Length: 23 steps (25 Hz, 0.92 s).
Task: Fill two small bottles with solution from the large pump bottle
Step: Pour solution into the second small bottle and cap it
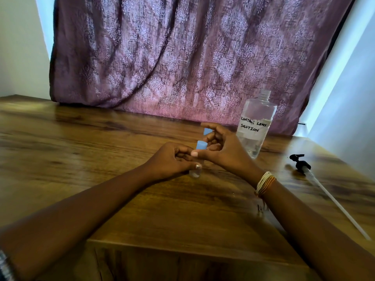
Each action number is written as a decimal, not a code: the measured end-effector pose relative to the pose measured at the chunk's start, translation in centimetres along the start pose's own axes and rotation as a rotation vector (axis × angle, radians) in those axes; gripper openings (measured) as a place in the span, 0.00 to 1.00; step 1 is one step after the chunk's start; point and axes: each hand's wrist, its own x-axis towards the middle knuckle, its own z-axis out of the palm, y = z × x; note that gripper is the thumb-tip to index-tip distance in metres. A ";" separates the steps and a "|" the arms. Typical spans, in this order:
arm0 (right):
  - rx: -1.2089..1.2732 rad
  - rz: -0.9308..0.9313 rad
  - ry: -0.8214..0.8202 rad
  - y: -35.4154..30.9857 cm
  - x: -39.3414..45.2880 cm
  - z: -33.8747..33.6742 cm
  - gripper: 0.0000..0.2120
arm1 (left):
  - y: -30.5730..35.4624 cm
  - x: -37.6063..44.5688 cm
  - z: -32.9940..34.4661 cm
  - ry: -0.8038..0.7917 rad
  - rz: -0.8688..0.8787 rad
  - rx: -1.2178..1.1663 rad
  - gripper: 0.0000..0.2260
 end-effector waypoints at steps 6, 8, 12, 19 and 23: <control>0.168 -0.013 -0.087 0.2 0.2 -0.9 0.31 | 0.1 0.0 0.1 0.002 -0.001 -0.047 0.09; 0.104 0.007 0.013 0.4 0.3 -0.3 0.31 | 0.0 0.0 0.1 0.001 0.005 -0.048 0.09; 0.122 0.013 -0.121 0.5 0.1 -0.1 0.34 | 0.0 0.1 0.1 -0.003 0.004 -0.063 0.09; 0.109 0.005 -0.018 0.5 0.3 -0.2 0.33 | -0.3 0.1 -0.1 0.025 -0.008 -0.058 0.10; 0.208 0.001 -0.153 0.3 0.0 -0.5 0.36 | -0.3 0.1 -0.1 0.016 -0.008 -0.036 0.12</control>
